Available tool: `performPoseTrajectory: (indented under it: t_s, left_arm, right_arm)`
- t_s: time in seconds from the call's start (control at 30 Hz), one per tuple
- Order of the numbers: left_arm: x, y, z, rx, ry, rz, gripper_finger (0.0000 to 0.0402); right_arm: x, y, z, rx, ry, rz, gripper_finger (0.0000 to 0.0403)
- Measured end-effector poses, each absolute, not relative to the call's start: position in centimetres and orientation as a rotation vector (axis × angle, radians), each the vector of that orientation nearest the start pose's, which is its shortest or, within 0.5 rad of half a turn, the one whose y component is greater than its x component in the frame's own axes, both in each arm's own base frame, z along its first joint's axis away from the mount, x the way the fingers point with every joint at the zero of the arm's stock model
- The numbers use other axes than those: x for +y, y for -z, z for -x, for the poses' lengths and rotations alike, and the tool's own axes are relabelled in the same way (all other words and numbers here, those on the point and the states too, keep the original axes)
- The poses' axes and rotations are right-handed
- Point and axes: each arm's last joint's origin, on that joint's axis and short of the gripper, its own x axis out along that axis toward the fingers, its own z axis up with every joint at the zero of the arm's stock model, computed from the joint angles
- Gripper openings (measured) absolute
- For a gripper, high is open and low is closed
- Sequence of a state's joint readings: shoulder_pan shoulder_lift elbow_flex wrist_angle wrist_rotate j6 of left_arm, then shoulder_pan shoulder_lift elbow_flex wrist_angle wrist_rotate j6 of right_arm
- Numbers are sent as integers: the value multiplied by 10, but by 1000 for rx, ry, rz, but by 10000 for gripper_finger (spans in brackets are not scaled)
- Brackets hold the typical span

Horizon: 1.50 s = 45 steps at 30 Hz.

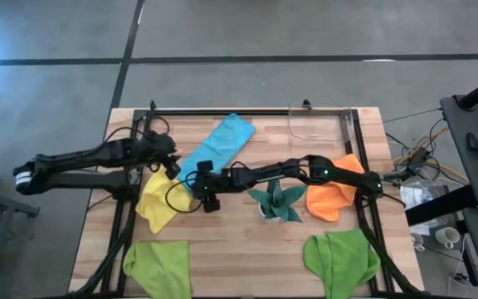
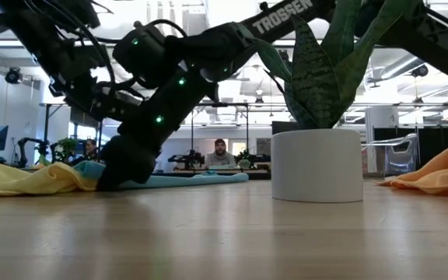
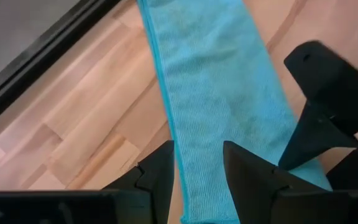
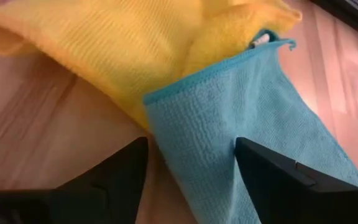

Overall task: Fold microfiber towels
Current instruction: Fold the blue microfiber cloth

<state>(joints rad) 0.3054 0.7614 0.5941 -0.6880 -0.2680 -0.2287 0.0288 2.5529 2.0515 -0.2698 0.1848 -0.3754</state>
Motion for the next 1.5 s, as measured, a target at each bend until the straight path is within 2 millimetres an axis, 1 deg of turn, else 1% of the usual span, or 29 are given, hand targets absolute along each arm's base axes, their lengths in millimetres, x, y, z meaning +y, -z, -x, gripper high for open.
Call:
performPoseTrajectory:
  t_s: [0.07, 0.13, 0.23, 0.33, 0.37, 0.4, 0.5, 0.57, 0.67, 0.77, 0.83, 0.9, 0.93, 1.0, 1.07, 1.13, 1.2, 1.3, 1.4, 1.5]
  left_arm:
    - [51, -229, -137, 823, -634, 223, 123]
    - [52, -226, -140, 848, -632, 218, 123]
    - [53, -222, -144, 888, -626, 204, 123]
    - [55, -220, -148, 911, -611, 175, 123]
    - [55, -220, -150, 907, -603, 161, 123]
    - [55, -220, -151, 910, -592, 145, 123]
    - [56, -215, -155, 944, -541, 112, 123]
    - [55, -210, -160, 961, -490, 99, 123]
    - [53, -198, -172, 962, -395, 85, 123]
    - [49, -186, -186, 981, -326, 53, 123]
    - [41, -179, -196, 991, -271, 15, 123]
    - [28, -172, -205, 1007, -186, -51, 123]
    - [20, -169, -209, 1007, -152, -85, 123]
    - [7, -164, -217, 990, -142, -178, 123]
    - [-1, -162, -222, 962, -198, -274, 123]
    - [-5, -162, -225, 936, -236, -316, 123]
    - [-4, -165, -226, 899, -219, -284, 123]
    - [-4, -165, -230, 814, -136, -189, 123]
    - [-6, -154, -230, 726, -52, -144, 125]
    - [-6, -137, -224, 721, -47, -141, 141]
  right_arm:
    - [13, -119, -553, 785, -1, 439, 218]
    - [14, -120, -553, 773, 8, 428, 189]
    - [13, -120, -553, 776, 54, 410, 126]
    - [11, -121, -549, 827, 76, 386, 46]
    - [11, -124, -546, 857, 74, 384, 27]
    - [11, -130, -542, 890, 68, 388, 21]
    - [13, -152, -526, 1004, 42, 406, 13]
    - [10, -159, -515, 1085, 27, 413, 11]
    - [3, -151, -500, 1239, -13, 428, 10]
    - [2, -146, -489, 1349, -54, 460, 10]
    - [4, -147, -484, 1383, -70, 469, 9]
    - [5, -145, -481, 1414, -75, 464, 9]
    - [6, -144, -480, 1419, -73, 461, 9]
    - [5, -146, -479, 1417, -69, 454, 9]
    - [4, -150, -478, 1409, -65, 452, 9]
    - [3, -153, -476, 1409, -61, 452, 9]
    - [4, -157, -473, 1405, -61, 447, 9]
    - [4, -163, -466, 1393, -53, 429, 9]
    - [4, -161, -458, 1359, -43, 395, 9]
    - [5, -157, -447, 1316, -24, 377, 9]
